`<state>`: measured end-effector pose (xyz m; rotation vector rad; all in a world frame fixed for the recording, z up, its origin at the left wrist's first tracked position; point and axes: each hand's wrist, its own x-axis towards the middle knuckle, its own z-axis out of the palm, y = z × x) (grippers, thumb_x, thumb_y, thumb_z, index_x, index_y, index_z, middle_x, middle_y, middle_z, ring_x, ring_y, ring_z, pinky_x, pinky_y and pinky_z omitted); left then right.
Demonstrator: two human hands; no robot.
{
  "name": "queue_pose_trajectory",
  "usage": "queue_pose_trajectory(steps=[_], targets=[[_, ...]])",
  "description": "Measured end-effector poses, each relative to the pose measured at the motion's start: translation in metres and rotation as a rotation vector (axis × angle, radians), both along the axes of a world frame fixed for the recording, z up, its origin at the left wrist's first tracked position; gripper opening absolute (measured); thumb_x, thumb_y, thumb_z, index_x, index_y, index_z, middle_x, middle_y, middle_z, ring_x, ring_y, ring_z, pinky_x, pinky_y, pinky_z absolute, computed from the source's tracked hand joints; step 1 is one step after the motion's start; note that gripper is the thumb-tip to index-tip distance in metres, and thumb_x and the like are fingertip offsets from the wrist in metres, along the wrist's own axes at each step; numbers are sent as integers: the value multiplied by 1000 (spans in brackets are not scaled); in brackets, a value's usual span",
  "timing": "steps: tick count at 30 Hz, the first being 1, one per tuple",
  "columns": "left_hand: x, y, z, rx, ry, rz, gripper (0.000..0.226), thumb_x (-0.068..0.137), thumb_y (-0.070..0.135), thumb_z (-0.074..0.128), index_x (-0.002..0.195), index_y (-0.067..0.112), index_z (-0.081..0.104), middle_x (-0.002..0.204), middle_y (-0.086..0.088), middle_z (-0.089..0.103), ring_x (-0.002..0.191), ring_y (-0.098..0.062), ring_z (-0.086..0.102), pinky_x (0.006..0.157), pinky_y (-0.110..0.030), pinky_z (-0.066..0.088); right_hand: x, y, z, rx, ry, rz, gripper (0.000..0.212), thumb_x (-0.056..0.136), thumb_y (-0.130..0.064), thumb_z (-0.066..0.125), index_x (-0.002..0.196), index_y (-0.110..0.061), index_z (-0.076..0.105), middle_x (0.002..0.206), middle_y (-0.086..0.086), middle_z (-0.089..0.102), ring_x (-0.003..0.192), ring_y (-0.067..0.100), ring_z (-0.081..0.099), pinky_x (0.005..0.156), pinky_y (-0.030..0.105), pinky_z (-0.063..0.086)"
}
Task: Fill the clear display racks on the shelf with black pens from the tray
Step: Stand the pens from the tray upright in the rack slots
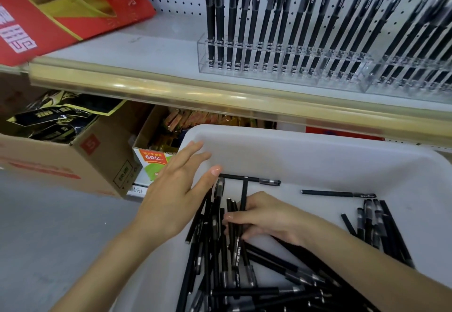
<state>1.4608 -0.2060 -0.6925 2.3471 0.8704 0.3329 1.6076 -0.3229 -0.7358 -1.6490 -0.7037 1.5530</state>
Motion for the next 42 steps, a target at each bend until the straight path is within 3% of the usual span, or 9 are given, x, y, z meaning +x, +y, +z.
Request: queue_pose_trajectory(steps=[10, 14, 18, 20, 24, 30, 35, 40, 42], targets=[[13, 1, 10, -19, -146, -29, 70, 83, 74, 28, 135, 33, 50, 141, 25, 36, 133, 10, 25, 118, -24, 10, 32, -7, 40, -1, -207, 128, 43, 96, -38, 50, 107, 0, 67, 100, 9, 74, 90, 22, 72, 82, 32, 58], [35, -4, 26, -202, -274, -103, 50, 79, 59, 43, 113, 31, 66, 104, 20, 67, 97, 7, 60, 86, -14, 48, 35, -5, 57, 143, -343, 158, 38, 98, -33, 49, 90, -2, 70, 73, 6, 70, 66, 18, 68, 73, 29, 53], [54, -7, 34, -287, -420, -78, 19, 84, 38, 60, 87, 22, 70, 67, 12, 65, 58, -3, 59, 55, -19, 48, 38, -4, 66, 227, -495, 228, 34, 98, -29, 50, 77, -7, 66, 53, -3, 60, 51, 11, 57, 62, 24, 50], [59, -3, 35, -271, -431, -64, 9, 83, 33, 65, 85, 24, 69, 63, 10, 62, 54, -4, 57, 51, -23, 48, 41, -4, 70, 262, -500, 212, 34, 98, -29, 50, 76, -6, 64, 49, -4, 56, 47, 11, 54, 59, 26, 50], [64, 3, 39, -241, -373, -131, 26, 79, 42, 63, 81, 18, 71, 58, 8, 60, 48, -5, 55, 50, -20, 48, 47, -6, 78, 318, -523, 185, 34, 98, -28, 51, 76, -6, 65, 48, -6, 50, 44, 5, 48, 50, 18, 43], [66, 15, 45, -402, -548, -40, 11, 83, 7, 67, 74, 1, 70, 53, -2, 63, 45, -7, 58, 47, -17, 48, 67, -6, 100, 352, -564, 180, 27, 94, -24, 57, 87, -3, 72, 46, -5, 45, 39, 1, 39, 45, 10, 31], [62, 25, 57, -578, -682, 29, 11, 79, 4, 66, 71, -3, 66, 52, -6, 63, 43, -8, 56, 46, -17, 48, 95, -11, 121, 367, -459, -96, 27, 75, -33, 68, 88, -10, 75, 52, -3, 51, 47, 8, 41, 47, 18, 35], [68, 12, 58, -766, -616, -71, 19, 67, 18, 69, 71, -1, 68, 60, -14, 67, 45, -12, 58, 47, -20, 50, 105, 2, 139, 555, 28, -503, 24, 66, -20, 71, 80, -1, 69, 64, 2, 64, 44, 3, 46, 44, 12, 40], [77, 8, 55, -788, -582, -123, 18, 67, 17, 70, 70, 0, 68, 63, -18, 68, 46, -16, 61, 47, -22, 51, 105, 9, 148, 628, 72, -513, 22, 73, -19, 66, 86, -2, 70, 66, 1, 64, 48, 3, 48, 46, 12, 43]])
